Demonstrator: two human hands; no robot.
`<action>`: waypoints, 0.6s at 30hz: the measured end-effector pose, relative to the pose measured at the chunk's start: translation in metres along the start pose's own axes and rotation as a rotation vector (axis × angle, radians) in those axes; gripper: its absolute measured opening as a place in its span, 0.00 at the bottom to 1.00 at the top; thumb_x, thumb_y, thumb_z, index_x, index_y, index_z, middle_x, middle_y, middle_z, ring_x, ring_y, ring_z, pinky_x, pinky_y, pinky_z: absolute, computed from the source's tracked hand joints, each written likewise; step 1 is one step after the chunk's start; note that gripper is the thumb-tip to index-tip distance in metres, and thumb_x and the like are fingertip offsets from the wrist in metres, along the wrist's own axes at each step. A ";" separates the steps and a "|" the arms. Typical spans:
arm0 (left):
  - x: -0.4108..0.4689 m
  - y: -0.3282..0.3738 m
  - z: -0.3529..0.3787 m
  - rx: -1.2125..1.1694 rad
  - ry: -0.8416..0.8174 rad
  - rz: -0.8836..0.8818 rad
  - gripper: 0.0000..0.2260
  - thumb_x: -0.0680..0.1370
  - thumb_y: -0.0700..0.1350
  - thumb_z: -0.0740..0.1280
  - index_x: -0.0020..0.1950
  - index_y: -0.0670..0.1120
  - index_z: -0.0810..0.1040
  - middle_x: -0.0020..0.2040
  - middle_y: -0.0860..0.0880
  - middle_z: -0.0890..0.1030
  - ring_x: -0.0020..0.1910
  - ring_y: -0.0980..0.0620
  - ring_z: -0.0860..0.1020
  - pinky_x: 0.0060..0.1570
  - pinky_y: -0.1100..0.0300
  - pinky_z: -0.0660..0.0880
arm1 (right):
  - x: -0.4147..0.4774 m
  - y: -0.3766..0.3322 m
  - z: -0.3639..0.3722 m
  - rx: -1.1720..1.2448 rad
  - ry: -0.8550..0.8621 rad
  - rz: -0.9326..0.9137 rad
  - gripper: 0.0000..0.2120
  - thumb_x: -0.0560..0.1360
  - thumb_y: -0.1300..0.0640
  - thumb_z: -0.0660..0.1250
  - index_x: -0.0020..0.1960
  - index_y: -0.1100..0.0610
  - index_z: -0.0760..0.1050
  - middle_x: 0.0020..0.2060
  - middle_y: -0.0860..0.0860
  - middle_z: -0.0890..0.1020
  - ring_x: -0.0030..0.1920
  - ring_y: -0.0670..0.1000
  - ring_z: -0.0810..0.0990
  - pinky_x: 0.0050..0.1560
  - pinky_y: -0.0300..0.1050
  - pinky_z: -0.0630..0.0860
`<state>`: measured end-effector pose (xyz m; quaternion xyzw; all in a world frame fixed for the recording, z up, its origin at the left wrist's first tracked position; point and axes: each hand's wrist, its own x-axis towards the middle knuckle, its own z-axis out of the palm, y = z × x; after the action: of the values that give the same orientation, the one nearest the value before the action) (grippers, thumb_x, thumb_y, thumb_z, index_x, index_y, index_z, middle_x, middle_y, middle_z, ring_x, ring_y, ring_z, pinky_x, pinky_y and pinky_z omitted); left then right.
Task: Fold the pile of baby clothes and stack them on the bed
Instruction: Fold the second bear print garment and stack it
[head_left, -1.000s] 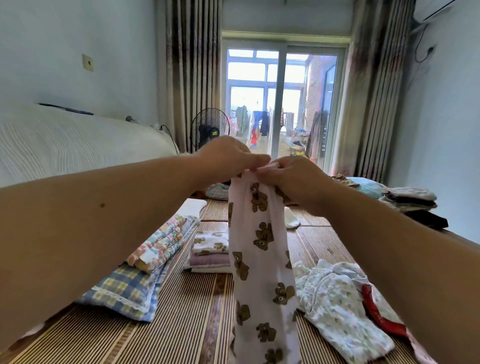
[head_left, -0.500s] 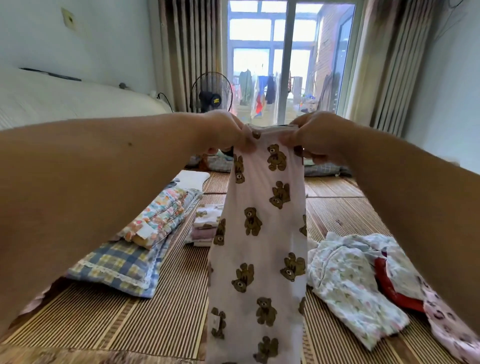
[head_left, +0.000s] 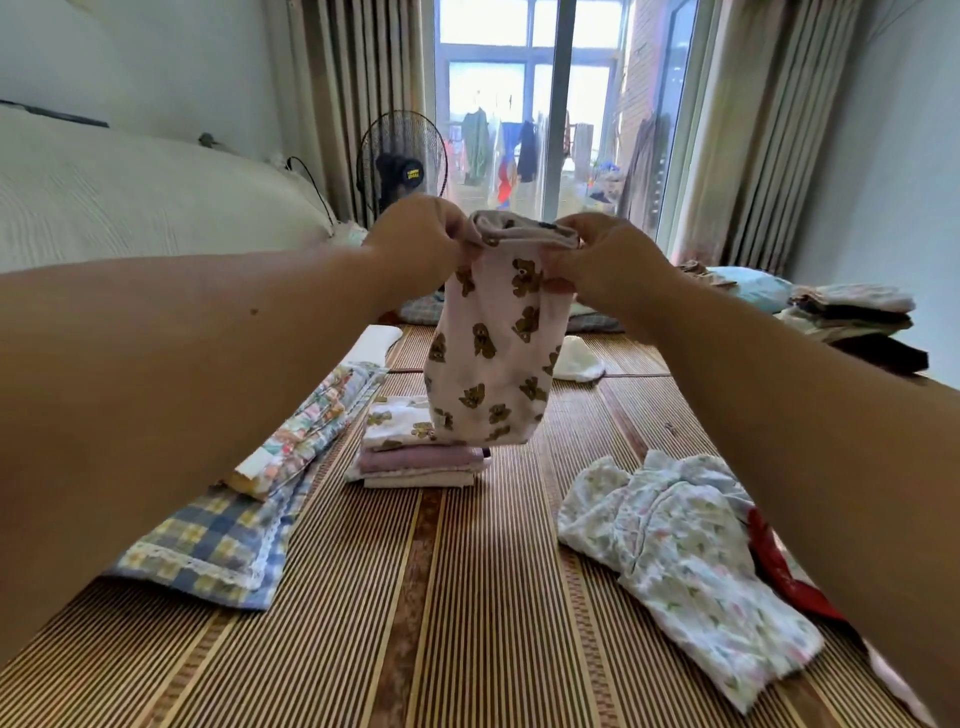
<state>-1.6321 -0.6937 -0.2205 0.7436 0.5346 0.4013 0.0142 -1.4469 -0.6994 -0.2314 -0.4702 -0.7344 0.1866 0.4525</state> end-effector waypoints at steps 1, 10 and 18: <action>-0.008 -0.002 0.003 0.007 -0.028 0.001 0.11 0.76 0.43 0.69 0.35 0.52 0.75 0.35 0.53 0.77 0.34 0.57 0.73 0.34 0.67 0.70 | -0.009 0.003 0.000 0.002 -0.037 0.019 0.07 0.76 0.56 0.67 0.54 0.53 0.78 0.49 0.56 0.82 0.50 0.56 0.82 0.54 0.55 0.79; -0.186 -0.016 0.042 0.017 -0.642 -0.115 0.09 0.75 0.47 0.70 0.35 0.54 0.76 0.31 0.57 0.77 0.31 0.63 0.75 0.32 0.68 0.69 | -0.174 0.057 0.021 -0.153 -0.621 0.256 0.01 0.75 0.54 0.69 0.45 0.49 0.80 0.40 0.52 0.85 0.41 0.52 0.85 0.49 0.59 0.81; -0.297 -0.022 0.066 0.001 -1.156 -0.183 0.07 0.76 0.52 0.66 0.39 0.56 0.73 0.40 0.56 0.79 0.38 0.59 0.75 0.40 0.62 0.72 | -0.262 0.063 0.039 -0.201 -1.076 0.416 0.03 0.73 0.51 0.69 0.46 0.47 0.81 0.37 0.43 0.82 0.37 0.41 0.78 0.41 0.37 0.72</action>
<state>-1.6404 -0.8969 -0.4484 0.7927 0.5024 -0.0726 0.3377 -1.4078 -0.8884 -0.4240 -0.4843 -0.7672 0.4134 -0.0770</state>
